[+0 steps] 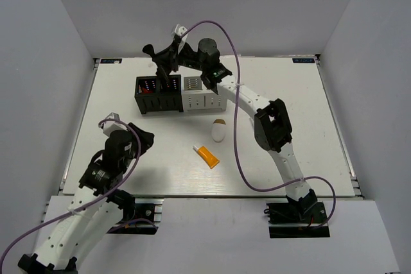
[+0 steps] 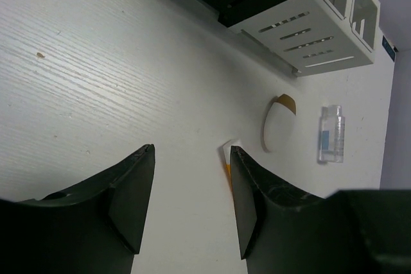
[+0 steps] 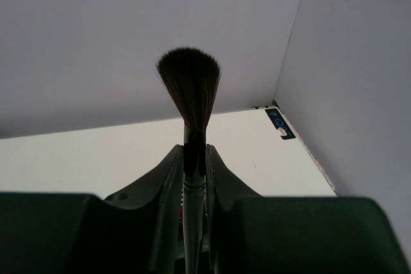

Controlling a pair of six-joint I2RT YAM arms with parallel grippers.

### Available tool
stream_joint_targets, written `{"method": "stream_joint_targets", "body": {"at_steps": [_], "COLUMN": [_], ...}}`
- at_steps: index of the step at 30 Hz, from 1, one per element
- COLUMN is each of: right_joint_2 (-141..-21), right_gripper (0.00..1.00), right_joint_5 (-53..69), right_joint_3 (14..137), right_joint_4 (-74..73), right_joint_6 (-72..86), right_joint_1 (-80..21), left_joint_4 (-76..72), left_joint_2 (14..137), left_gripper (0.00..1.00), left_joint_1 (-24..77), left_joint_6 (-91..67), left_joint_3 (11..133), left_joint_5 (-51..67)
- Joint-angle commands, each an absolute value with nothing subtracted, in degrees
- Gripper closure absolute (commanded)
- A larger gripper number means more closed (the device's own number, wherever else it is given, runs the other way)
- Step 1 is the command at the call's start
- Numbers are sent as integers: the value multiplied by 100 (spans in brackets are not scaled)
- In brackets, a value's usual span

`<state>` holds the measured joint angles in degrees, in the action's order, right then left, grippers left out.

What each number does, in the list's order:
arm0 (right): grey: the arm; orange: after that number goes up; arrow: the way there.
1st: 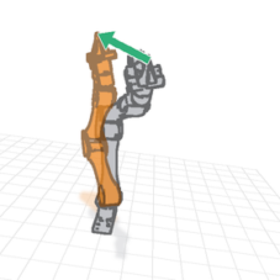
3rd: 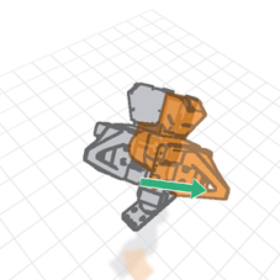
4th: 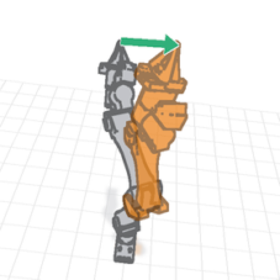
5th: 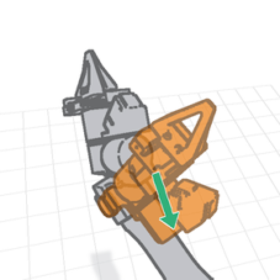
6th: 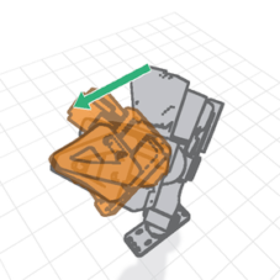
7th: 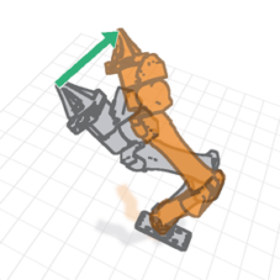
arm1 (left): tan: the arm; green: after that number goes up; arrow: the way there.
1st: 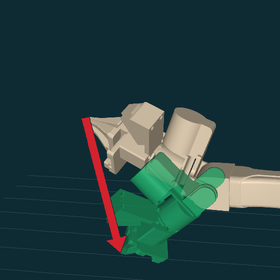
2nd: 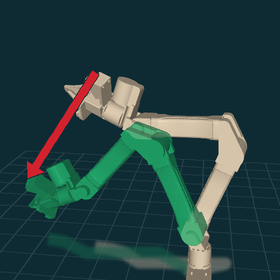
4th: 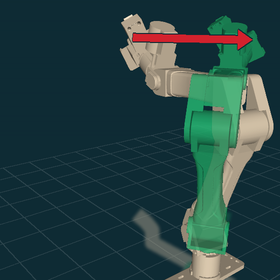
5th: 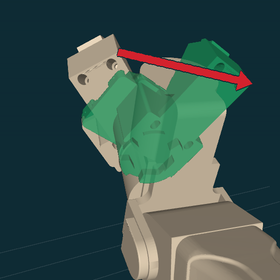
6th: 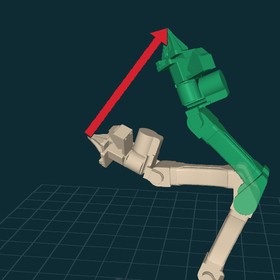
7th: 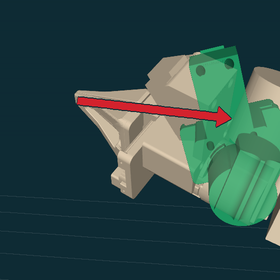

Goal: Organize the makeup

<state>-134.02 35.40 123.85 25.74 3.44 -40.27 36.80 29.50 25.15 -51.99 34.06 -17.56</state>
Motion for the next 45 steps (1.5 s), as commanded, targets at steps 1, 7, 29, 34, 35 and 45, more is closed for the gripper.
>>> {"method": "stream_joint_targets", "body": {"at_steps": [1, 7, 29, 34, 35, 45], "right_joint_2": [-13544, -13544, -11165, -9828, -9687, -7569], "right_gripper": [100, 100, 77, 87, 77, 62], "right_joint_5": [3050, 2751, 2069, 1370, 1432, 1687], "right_joint_3": [12613, 11927, 9254, 8324, 8141, 5566], "right_joint_4": [3428, 3419, 3013, 1471, 1155, 395], "right_joint_6": [545, 519, 35, 203, 80, 18], "right_joint_1": [-4087, -4061, -3375, -2840, -2604, -1732], "left_joint_4": [3455, 2954, 2522, 3347, 3514, 4412], "left_joint_2": [3189, 3603, 6142, 7433, 7653, 9861], "left_gripper": [40, 39, 39, 43, 43, 33], "left_joint_1": [2522, 2522, 3057, 3681, 3926, 4728], "left_joint_6": [-5194, -5133, -5324, -5888, -6045, -6961], "left_joint_3": [3331, 3419, 4368, 5061, 5219, 6828], "left_joint_5": [-1521, -1169, -52, -641, -850, -1292]}}
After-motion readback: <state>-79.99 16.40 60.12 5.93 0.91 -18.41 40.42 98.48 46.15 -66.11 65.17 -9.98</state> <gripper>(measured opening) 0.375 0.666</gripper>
